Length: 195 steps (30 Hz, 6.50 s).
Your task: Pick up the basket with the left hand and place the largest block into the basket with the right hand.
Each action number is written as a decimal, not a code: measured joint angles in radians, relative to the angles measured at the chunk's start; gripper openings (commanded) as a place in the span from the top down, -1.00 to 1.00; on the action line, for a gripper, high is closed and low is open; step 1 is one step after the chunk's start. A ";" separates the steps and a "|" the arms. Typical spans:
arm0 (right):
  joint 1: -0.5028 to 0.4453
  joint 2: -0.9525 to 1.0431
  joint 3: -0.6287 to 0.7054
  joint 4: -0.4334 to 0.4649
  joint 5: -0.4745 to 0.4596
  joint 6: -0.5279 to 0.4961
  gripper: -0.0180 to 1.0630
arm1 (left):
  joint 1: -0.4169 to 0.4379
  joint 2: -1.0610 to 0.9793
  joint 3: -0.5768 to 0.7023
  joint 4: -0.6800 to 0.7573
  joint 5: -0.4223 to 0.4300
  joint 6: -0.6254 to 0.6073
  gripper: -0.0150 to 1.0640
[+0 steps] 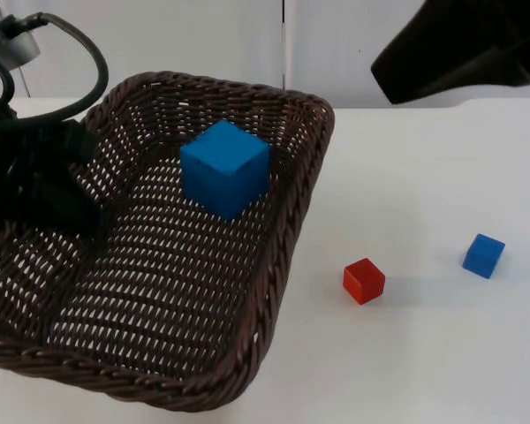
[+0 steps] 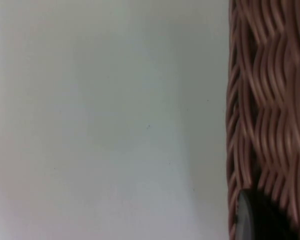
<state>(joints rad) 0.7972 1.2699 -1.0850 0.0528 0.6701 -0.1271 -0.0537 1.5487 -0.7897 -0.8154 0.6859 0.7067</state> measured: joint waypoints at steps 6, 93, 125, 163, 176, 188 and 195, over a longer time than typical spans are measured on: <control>0.000 0.000 0.000 0.000 0.000 -0.004 -0.48 | 0.000 0.000 0.000 0.000 -0.080 -0.016 0.97; 0.000 -0.397 0.391 0.004 -0.127 -0.008 -0.48 | 0.000 -0.584 0.011 0.097 -0.004 -0.025 -0.97; 0.000 -1.078 0.499 0.031 0.161 0.026 -0.48 | 0.000 -1.148 0.011 0.396 0.269 -0.306 -0.97; 0.000 -1.267 0.568 0.000 0.411 0.075 -0.48 | 0.000 -1.545 0.290 0.719 0.386 -0.648 -0.97; 0.000 -1.267 0.568 -0.028 0.411 0.103 -0.48 | 0.000 -1.545 0.291 0.725 0.386 -0.651 -0.97; 0.000 -1.267 0.568 -0.038 0.411 0.108 -0.48 | 0.000 -1.545 0.291 0.725 0.386 -0.653 -0.97; 0.000 -1.267 0.568 -0.040 0.411 0.108 -0.49 | 0.000 -1.545 0.291 0.725 0.386 -0.653 -0.97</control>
<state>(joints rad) 0.7972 0.0028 -0.5168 0.0127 1.0815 -0.0188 -0.0537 0.0042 -0.4986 -0.0904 1.0714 0.0538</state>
